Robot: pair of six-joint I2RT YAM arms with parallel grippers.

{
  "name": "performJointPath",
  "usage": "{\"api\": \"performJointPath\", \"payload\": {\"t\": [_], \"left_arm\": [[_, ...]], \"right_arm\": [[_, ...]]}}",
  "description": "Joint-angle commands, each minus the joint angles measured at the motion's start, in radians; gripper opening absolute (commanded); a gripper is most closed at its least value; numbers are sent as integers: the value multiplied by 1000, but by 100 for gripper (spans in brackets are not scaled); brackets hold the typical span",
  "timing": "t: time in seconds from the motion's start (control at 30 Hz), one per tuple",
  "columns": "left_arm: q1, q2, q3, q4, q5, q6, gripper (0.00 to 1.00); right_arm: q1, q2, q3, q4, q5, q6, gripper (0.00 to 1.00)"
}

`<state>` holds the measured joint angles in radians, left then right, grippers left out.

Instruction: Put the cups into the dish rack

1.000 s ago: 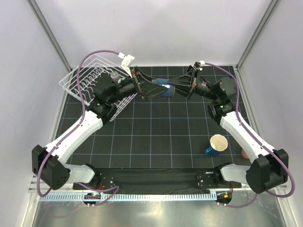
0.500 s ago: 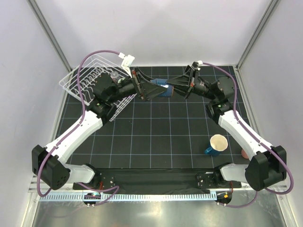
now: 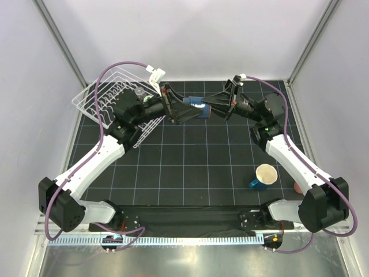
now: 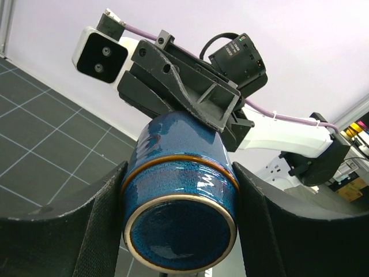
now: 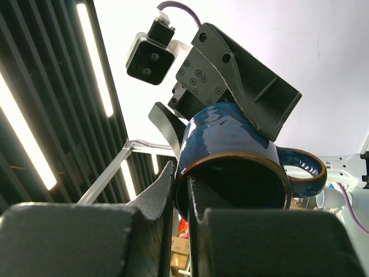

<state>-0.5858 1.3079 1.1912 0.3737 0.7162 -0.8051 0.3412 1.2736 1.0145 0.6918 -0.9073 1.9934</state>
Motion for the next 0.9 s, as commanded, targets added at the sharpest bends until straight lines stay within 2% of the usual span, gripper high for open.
{"api": "performJointPath", "payload": {"t": [0.0, 0.07, 0.13, 0.17, 0.2, 0.23, 0.27, 0.3, 0.33, 0.37, 0.47, 0.5, 0.53, 0.57, 0.6, 0.7, 0.73, 0.87], "left_arm": [[-3, -9, 53, 22, 54, -9, 18], [0, -7, 61, 7, 52, -5, 0], [4, -12, 67, -19, 43, 9, 0], [9, -21, 71, -69, 26, 39, 0], [18, -25, 80, -112, 16, 59, 0], [24, -32, 91, -161, -3, 82, 0], [29, -39, 102, -277, -32, 140, 0], [44, -42, 113, -323, -43, 162, 0], [53, -47, 117, -356, -47, 181, 0], [67, -62, 116, -418, -66, 190, 0], [122, -94, 114, -546, -98, 240, 0], [133, -101, 120, -597, -139, 301, 0], [148, -105, 128, -645, -177, 341, 0], [150, -108, 161, -698, -223, 397, 0], [150, -96, 188, -836, -339, 488, 0], [152, -55, 286, -1001, -510, 599, 0], [155, -24, 303, -1071, -606, 650, 0], [233, 66, 317, -1142, -667, 744, 0]], "right_arm": [[5, 3, 22, 78, 27, 351, 4], [5, 4, 24, 62, 19, 316, 4], [5, -2, 29, -4, -2, 266, 9], [5, -8, 32, -38, -13, 204, 21], [4, -10, 39, -79, -46, 155, 26], [1, -16, 47, -198, -60, 106, 32], [-1, -19, 58, -266, -77, 52, 38], [-2, -20, 79, -335, -87, -73, 40], [-4, -22, 90, -462, -100, -121, 43], [-10, -23, 98, -512, -104, -175, 46], [-33, -19, 142, -734, -110, -358, 48], [-40, -16, 179, -808, -105, -492, 49], [-51, -8, 203, -985, -97, -569, 49], [-62, -3, 234, -1088, -67, -646, 50], [-85, 15, 298, -1270, -52, -814, 49], [-126, 59, 425, -1493, 7, -1011, 50], [-139, 67, 452, -1600, 19, -1101, 49], [-188, 73, 513, -1698, 31, -1182, 50]]}}
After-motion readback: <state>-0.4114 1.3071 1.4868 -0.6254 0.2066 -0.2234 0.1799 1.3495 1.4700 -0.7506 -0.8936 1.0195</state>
